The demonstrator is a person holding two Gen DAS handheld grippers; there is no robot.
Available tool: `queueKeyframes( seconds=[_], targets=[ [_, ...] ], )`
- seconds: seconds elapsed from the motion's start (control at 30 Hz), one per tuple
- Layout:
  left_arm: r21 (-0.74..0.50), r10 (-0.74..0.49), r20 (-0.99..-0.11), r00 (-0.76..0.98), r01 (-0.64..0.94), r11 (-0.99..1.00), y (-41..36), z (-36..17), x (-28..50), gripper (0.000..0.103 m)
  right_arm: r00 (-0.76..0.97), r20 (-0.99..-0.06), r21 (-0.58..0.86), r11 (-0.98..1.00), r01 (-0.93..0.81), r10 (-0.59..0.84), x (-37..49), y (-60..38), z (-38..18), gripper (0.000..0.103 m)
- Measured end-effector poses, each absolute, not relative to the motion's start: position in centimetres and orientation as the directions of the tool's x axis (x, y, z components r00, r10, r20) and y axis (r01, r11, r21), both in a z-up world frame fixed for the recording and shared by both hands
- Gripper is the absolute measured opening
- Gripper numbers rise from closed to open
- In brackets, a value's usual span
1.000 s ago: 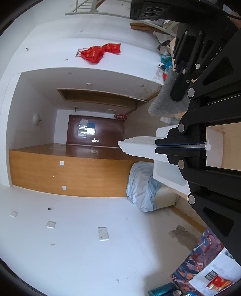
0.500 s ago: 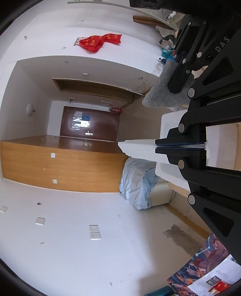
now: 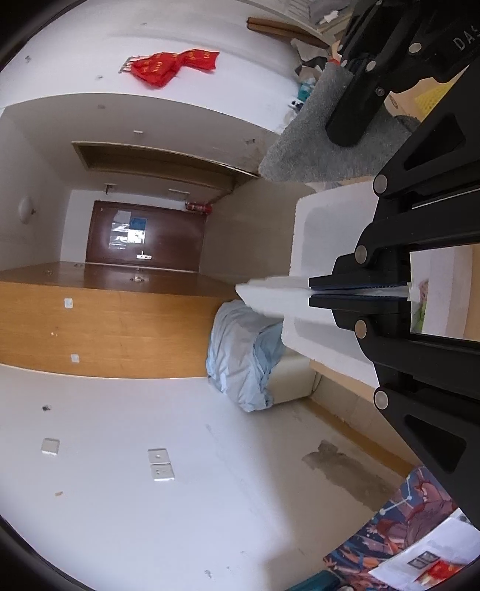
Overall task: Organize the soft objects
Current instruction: 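Carry the towel with the left gripper while the right gripper carries the sock toward the foam box, then open the left gripper over the foam box while the right gripper releases the sock into it, then move both grippers back from the foam box toward the yellow net and foam strip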
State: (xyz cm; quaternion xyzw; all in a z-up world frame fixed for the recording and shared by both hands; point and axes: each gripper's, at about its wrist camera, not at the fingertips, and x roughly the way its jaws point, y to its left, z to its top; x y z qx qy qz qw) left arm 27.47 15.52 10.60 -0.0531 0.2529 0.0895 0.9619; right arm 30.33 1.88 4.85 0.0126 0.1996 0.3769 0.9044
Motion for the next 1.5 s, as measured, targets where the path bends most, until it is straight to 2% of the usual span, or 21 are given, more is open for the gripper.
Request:
queueKeyframes(
  seconds=[0.03,0.07,0.1,0.13,0.17,0.2,0.57,0.97,1.0,1.07,1.1,1.13,1.23,1.5],
  targets=[
    [-0.046,0.154,-0.500,0.852,-0.204,0.978,15.5,10.5,27.4,0.020,0.634,-0.352,0.173,0.714,-0.679,0.688,30.4,2.0,4.9,0.010],
    [-0.042,0.160,-0.502,0.850,-0.208,0.977,15.5,10.4,27.2,0.043,0.633,-0.353,0.173,0.713,-0.679,0.689,30.3,2.1,4.8,0.010],
    [-0.046,0.161,-0.498,0.852,-0.211,0.976,15.6,10.3,27.0,0.056,0.633,-0.354,0.173,0.713,-0.679,0.689,30.5,2.3,4.9,0.010],
    [-0.052,0.166,-0.490,0.856,-0.219,0.974,15.8,10.3,26.8,0.077,0.633,-0.353,0.174,0.713,-0.679,0.689,30.5,2.4,4.9,0.010],
    [-0.062,0.173,-0.468,0.866,-0.227,0.972,16.0,10.4,26.3,0.081,0.632,-0.356,0.170,0.713,-0.680,0.688,30.5,2.5,4.8,0.010],
    [-0.066,0.182,-0.445,0.877,-0.234,0.970,16.1,10.5,25.9,0.081,0.631,-0.357,0.169,0.712,-0.681,0.688,30.6,2.6,4.8,0.010],
    [-0.058,0.246,-0.414,0.876,-0.295,0.954,17.5,11.3,24.3,0.081,0.609,-0.372,0.157,0.694,-0.702,0.700,31.2,4.5,4.2,0.010],
    [-0.079,0.250,-0.418,0.874,-0.309,0.948,18.5,11.1,23.9,0.081,0.580,-0.389,0.175,0.676,-0.716,0.716,33.4,6.1,2.8,0.010],
    [-0.079,0.253,-0.418,0.873,-0.312,0.947,18.6,11.1,23.9,0.081,0.581,-0.391,0.171,0.676,-0.716,0.714,33.4,6.2,2.7,0.011],
    [-0.080,0.251,-0.419,0.872,-0.311,0.947,18.6,11.1,23.9,0.081,0.588,-0.406,0.158,0.687,-0.709,0.700,33.4,6.3,2.5,0.033],
    [-0.082,0.250,-0.421,0.872,-0.311,0.947,18.6,11.1,23.9,0.081,0.587,-0.405,0.158,0.686,-0.711,0.701,33.3,6.3,2.5,0.053],
    [-0.081,0.250,-0.422,0.871,-0.311,0.947,18.6,11.1,23.9,0.081,0.583,-0.392,0.169,0.678,-0.715,0.712,33.2,6.2,2.6,0.062],
    [-0.088,0.250,-0.419,0.873,-0.313,0.946,18.7,11.1,23.8,0.081,0.595,-0.362,0.175,0.680,-0.712,0.717,32.9,5.6,3.0,0.063],
    [-0.106,0.250,-0.409,0.877,-0.318,0.942,19.2,11.5,23.2,0.081,0.613,-0.357,0.156,0.692,-0.705,0.705,32.4,5.3,3.4,0.063]
  ],
)
